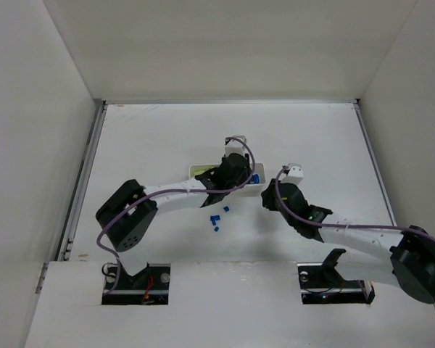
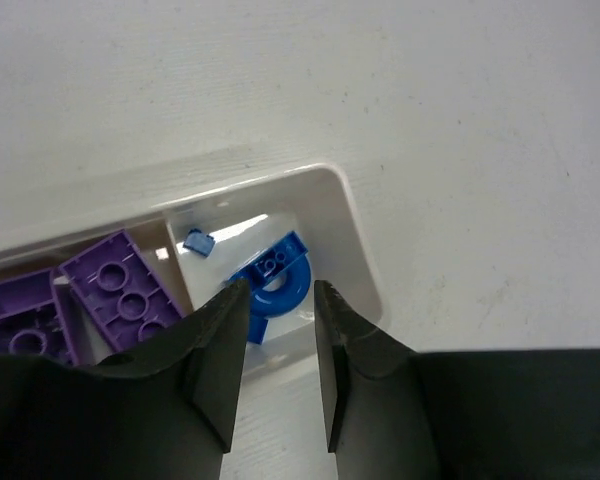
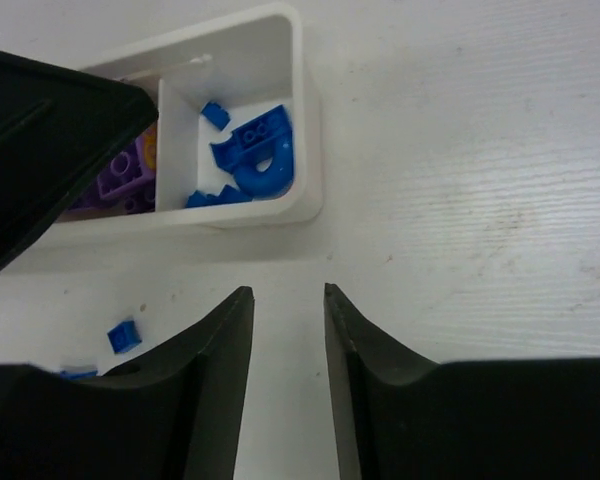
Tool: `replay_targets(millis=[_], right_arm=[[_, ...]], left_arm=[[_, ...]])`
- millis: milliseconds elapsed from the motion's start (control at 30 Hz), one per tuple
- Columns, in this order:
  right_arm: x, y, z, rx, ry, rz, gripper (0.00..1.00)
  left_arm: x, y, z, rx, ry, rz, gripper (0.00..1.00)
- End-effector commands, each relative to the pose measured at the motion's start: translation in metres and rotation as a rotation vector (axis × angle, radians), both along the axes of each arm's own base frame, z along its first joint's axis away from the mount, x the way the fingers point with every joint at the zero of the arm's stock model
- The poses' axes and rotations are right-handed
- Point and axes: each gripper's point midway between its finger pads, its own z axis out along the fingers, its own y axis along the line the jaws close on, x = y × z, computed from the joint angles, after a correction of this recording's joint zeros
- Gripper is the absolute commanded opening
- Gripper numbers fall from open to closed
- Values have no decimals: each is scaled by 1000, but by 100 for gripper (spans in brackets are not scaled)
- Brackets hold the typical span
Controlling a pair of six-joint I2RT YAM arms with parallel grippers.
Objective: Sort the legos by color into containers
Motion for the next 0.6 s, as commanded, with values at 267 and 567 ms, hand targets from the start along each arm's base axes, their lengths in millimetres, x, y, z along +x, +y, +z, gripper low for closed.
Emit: replay_targets(millis=[267, 567], right_arm=[[-49, 126, 16, 100, 11, 399, 44], [-62, 164, -23, -47, 128, 456, 45]], left_arm=[[-77, 114, -2, 80, -8, 133, 25], [-106, 173, -38, 60, 78, 243, 26]])
